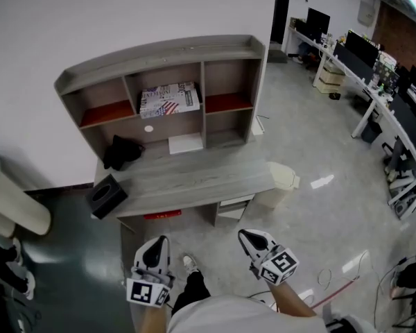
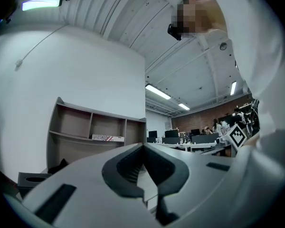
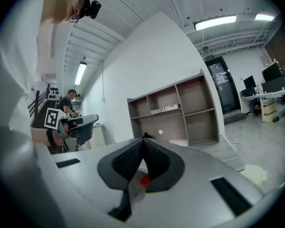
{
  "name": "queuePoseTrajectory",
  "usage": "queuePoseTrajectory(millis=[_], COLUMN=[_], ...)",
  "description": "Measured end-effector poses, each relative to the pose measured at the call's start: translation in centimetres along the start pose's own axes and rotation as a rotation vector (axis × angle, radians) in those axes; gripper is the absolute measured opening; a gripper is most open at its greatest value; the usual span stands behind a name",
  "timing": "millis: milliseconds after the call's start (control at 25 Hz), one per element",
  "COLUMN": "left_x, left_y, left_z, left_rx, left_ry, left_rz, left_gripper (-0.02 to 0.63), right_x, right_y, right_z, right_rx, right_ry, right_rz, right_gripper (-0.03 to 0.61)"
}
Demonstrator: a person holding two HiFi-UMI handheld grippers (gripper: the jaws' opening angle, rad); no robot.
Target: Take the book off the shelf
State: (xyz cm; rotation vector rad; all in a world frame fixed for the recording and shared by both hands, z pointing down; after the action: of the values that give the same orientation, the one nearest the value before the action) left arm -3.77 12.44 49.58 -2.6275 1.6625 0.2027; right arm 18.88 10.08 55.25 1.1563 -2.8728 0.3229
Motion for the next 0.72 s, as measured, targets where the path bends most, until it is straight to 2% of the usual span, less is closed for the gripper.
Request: queuePoseTrajectory(millis=[120,280,440,720], left_x=[3.9,8.5,11.6,15.1], left_y=[3.9,10.1,15.0,18.3], left_z=[0.1,0.8,0.5,-1.2], left_rx=[-0.023,-0.023,-0.044,-0.094], left_ry=[-0.021,-0.045,-0.056,-0.021], left_rz=[-0.010,-0.013,-0.021,-0.051], left_gripper=[0.015,0.015,0.015,0.015], right_x=[4.1,11.4,17.6,22.3], right_y=[-1.9,-3.2,-3.6,-4.3], right_z=[1.8,5.2,8.0,8.0], right_rx=[-0.022,-0.044,0.106,0.147], right_ry=[0.017,0.014,-0.057,-0.030], right_rz=[-0.010,0.019,0.088,0.072], right_gripper=[0.023,0.023,0.023,0.023])
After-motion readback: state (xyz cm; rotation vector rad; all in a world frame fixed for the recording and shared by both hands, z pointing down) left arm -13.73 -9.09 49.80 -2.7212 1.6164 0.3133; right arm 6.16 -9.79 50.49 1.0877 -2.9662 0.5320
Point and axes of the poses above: the fingertips, and each gripper's own axes: x forward along the fingers, y to its left, z out of its top, the point moved 1 cm from there along -x, backward along the fingers, and after that the axes turned 1 degree about z, right-handed, at the moved point
